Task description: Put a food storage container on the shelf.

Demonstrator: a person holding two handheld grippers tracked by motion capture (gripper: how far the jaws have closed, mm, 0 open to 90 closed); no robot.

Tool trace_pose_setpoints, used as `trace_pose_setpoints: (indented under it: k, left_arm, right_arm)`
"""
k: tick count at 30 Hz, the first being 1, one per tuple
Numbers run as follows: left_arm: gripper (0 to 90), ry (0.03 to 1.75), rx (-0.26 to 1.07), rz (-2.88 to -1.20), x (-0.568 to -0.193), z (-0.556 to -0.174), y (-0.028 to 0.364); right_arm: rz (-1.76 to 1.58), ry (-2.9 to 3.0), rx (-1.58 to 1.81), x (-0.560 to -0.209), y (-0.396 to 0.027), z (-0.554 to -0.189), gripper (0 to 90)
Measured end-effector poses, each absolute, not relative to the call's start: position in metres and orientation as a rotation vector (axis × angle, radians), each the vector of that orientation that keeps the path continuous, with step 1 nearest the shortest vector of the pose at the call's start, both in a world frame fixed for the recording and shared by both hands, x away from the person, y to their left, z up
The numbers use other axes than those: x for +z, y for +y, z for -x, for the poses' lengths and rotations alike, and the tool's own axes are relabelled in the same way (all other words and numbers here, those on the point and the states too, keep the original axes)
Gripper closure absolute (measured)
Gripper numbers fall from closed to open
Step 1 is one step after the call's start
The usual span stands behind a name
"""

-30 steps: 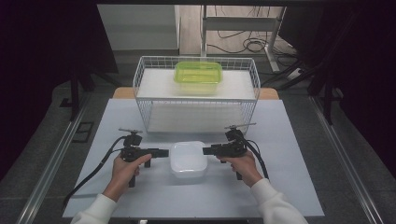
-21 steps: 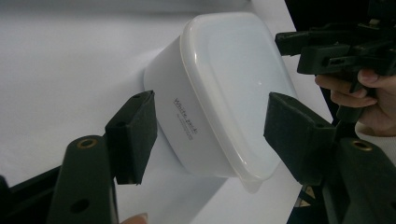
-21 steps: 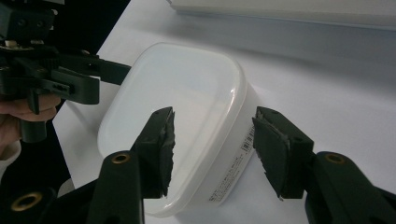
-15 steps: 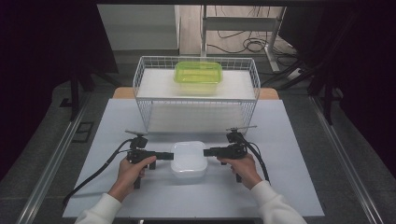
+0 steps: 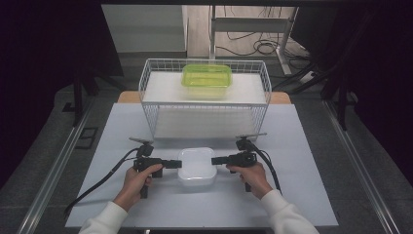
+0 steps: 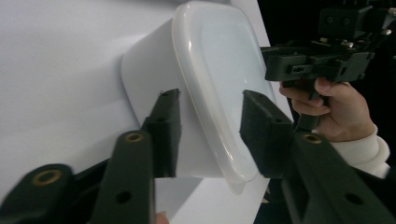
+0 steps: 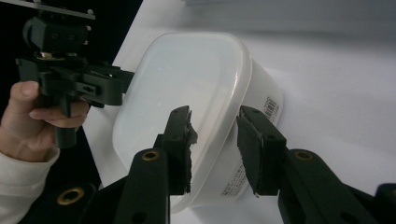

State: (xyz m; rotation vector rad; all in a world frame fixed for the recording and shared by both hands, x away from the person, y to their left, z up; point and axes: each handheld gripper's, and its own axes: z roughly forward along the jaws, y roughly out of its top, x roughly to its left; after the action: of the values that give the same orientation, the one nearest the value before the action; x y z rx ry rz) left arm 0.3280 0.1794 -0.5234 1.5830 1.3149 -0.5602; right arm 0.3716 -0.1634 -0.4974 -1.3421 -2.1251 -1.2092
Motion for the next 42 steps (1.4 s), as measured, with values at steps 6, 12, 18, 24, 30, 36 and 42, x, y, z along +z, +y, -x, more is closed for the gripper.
trace_pose_setpoints:
  k: [6, 12, 18, 24, 30, 36, 42]
  left_arm:
    - [69.7, 1.325, -0.53, -1.572, -0.521, -0.326, 0.18]
    - [71.6, 1.317, -0.524, -1.578, -0.519, -0.323, 0.18]
    - [75.1, 1.307, -0.502, -1.574, -0.514, -0.321, 0.182]
    - [77.9, 1.299, -0.48, -1.584, -0.51, -0.319, 0.184]
    - [78.4, 1.288, -0.444, -1.592, -0.508, -0.318, 0.185]
    - [78.6, 1.268, -0.433, -1.591, -0.506, -0.317, 0.185]
    - [78.9, 1.25, -0.422, -1.59, -0.501, -0.316, 0.187]
  right_arm:
    - [1.367, -2.065, -1.204, -0.499, -0.166, -0.372, 67.4]
    - [1.383, -2.041, -1.207, -0.497, -0.168, -0.369, 69.9]
    - [1.37, -2.05, -1.237, -0.493, -0.169, -0.365, 73.5]
    - [1.345, -2.092, -1.263, -0.487, -0.168, -0.362, 75.8]
    - [1.297, -2.142, -1.303, -0.48, -0.166, -0.36, 78.7]
    - [1.281, -2.163, -1.315, -0.479, -0.166, -0.36, 79.0]
    - [1.264, -2.165, -1.335, -0.476, -0.167, -0.359, 78.9]
